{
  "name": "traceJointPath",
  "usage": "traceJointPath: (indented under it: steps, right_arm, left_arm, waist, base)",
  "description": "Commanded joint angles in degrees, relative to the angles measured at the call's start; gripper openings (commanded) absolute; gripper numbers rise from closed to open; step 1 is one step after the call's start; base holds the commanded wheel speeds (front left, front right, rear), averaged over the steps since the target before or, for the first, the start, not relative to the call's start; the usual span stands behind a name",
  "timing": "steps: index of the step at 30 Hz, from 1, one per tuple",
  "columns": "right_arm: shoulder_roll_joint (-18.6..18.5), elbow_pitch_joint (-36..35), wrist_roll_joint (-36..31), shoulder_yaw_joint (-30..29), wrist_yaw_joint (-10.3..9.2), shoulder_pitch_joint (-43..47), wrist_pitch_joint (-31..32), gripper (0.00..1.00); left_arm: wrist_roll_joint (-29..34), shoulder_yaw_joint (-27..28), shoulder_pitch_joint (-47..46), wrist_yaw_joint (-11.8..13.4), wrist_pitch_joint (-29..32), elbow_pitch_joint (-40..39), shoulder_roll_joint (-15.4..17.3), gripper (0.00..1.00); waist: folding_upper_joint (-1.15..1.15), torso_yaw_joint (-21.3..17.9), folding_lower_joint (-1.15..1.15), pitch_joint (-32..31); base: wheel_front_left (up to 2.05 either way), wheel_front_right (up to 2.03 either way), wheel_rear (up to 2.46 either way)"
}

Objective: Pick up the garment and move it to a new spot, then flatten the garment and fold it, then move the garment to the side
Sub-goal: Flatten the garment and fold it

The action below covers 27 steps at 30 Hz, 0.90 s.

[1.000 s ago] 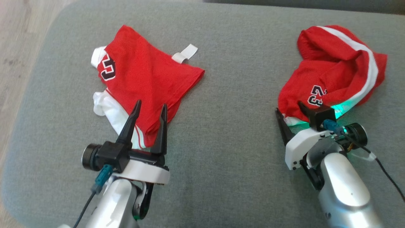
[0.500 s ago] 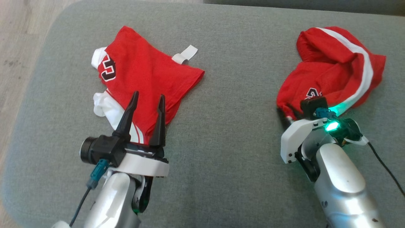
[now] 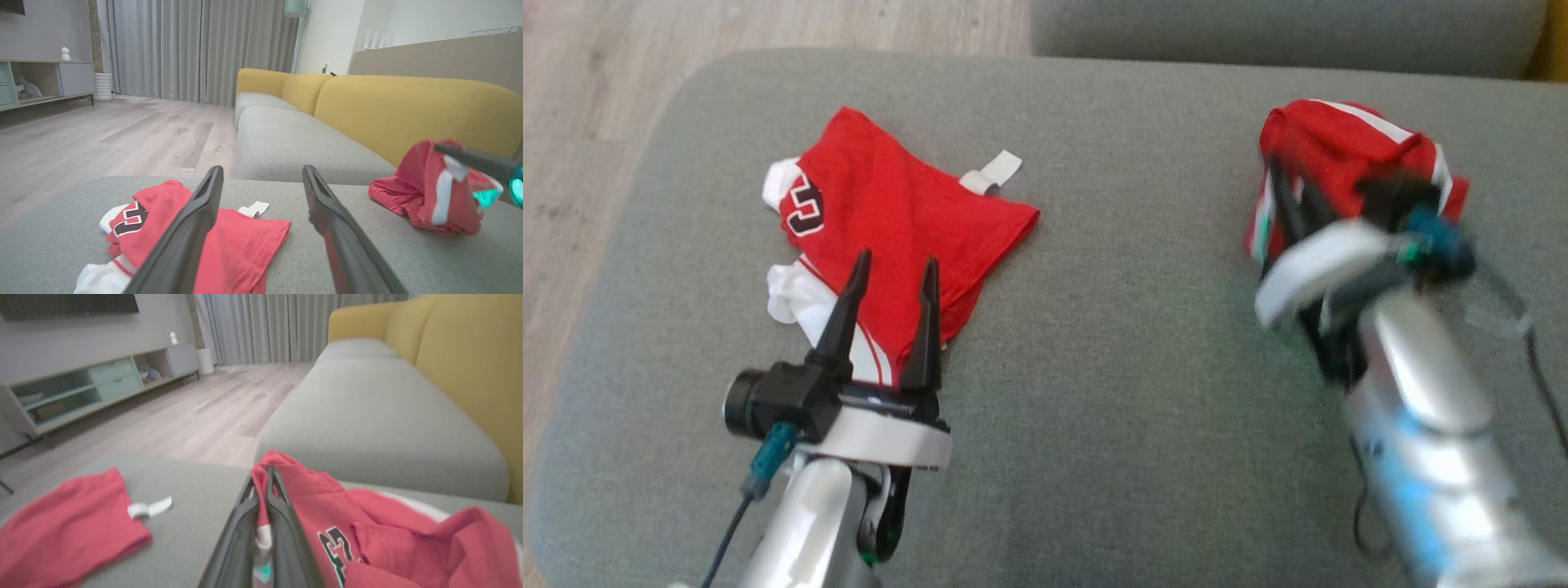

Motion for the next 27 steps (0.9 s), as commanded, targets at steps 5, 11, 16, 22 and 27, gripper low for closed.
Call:
traceJointPath:
  steps: [5, 11, 16, 22, 27]
  right_arm:
    - [0.1, -4.6, 5.4, 3.3, -0.04, -12.9, -3.2, 0.0]
    - [0.1, -3.2, 9.4, -1.8, -0.04, -20.7, -5.6, 0.0]
    - [0.1, -1.0, 14.0, -7.3, -0.04, -14.8, -2.3, 0.0]
    - [0.1, -2.1, 10.0, -16.6, -0.04, -0.4, 1.8, 0.0]
    - [0.1, -5.2, 5.7, -23.6, -0.04, 5.8, 3.9, 0.0]
  left_arm:
    - [-0.7, 1.5, 0.9, 0.5, -0.5, -1.8, 0.1, 1.0]
    - [-0.1, 3.1, 2.5, 0.7, -0.5, -1.9, 0.1, 1.0]
    - [0.6, 3.9, 3.1, 0.5, -0.5, -2.6, 0.1, 1.0]
    - [1.1, 3.8, 2.9, 0.2, -0.5, -2.6, 0.1, 1.0]
    - [1.7, 4.0, 2.5, -0.1, -0.5, -2.5, 0.1, 1.0]
  waist:
    - [0.0, 1.1, 0.0, -2.7]
    - [0.0, 0.0, 0.0, -4.3]
    - [0.0, -2.9, 0.0, -4.2]
    - [0.0, -6.6, 0.0, -3.4]
    - [0.0, -8.9, 0.0, -2.7]
  base:
    - [0.0, 0.0, 0.0]
    - [0.0, 0.0, 0.0]
    - [0.0, 0.0, 0.0]
    - [0.0, 0.0, 0.0]
    - [0.0, 0.0, 0.0]
